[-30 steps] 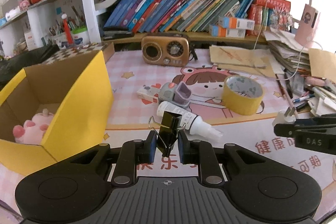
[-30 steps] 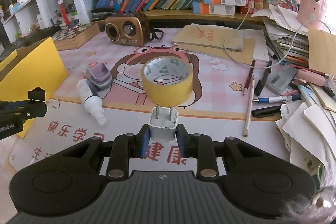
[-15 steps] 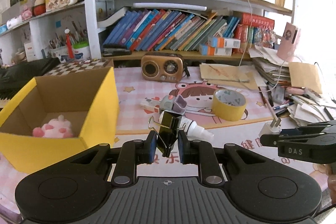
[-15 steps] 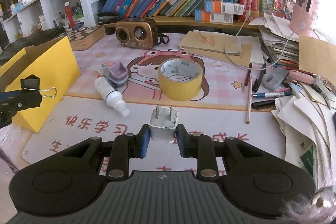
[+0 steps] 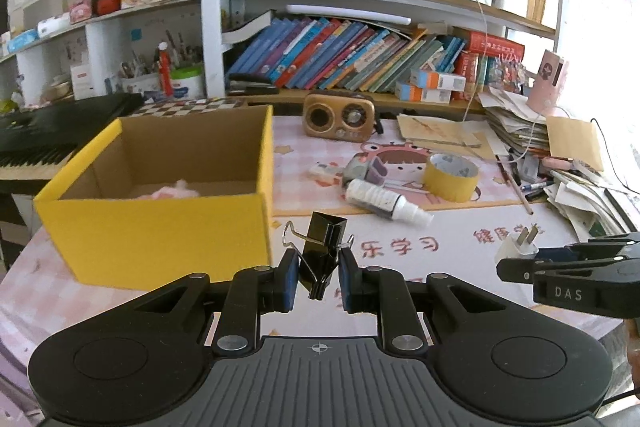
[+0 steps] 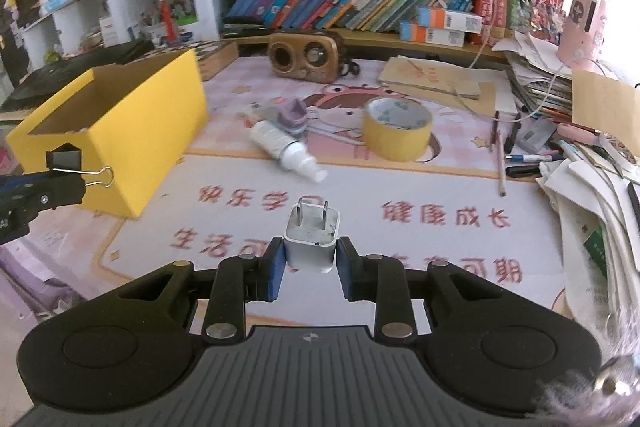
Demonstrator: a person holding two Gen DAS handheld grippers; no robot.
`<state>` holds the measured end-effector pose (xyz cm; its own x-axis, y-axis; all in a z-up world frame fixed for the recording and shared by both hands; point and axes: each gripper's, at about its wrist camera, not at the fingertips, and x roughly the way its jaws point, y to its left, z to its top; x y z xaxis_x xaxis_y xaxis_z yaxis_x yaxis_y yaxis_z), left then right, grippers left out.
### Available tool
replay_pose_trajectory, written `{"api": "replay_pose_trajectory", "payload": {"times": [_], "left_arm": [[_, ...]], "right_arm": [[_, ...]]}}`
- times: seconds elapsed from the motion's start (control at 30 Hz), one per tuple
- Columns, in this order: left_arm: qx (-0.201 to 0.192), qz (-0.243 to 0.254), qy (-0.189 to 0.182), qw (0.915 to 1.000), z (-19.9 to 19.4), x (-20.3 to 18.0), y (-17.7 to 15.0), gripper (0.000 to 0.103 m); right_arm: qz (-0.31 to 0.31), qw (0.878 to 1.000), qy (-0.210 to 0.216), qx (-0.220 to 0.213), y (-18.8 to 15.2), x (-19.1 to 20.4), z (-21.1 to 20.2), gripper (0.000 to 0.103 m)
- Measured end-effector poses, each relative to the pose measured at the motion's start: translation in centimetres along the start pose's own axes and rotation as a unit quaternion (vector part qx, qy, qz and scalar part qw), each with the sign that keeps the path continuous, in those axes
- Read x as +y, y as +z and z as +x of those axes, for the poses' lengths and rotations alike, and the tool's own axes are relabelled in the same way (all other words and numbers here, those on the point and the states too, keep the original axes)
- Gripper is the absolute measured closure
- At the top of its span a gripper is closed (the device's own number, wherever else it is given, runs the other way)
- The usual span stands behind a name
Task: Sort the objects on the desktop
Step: 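Carry the binder clip with the left tool while the right tool carries the plug toward the box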
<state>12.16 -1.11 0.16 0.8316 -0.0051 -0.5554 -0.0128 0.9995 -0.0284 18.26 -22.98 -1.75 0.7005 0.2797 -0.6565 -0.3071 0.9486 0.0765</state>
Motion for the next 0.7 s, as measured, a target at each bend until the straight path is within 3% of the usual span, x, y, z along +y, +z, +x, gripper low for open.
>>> {"api": "replay_pose_trajectory", "payload": {"times": [0.7], "left_arm": [[0.001, -0.012, 0.033, 0.9994, -5.9, 6.6, -3.7, 0.083]], "right_arm": [[-0.034, 0.998, 0.045, 0.006, -3.1, 9.7, -2.2, 0.077]]}}
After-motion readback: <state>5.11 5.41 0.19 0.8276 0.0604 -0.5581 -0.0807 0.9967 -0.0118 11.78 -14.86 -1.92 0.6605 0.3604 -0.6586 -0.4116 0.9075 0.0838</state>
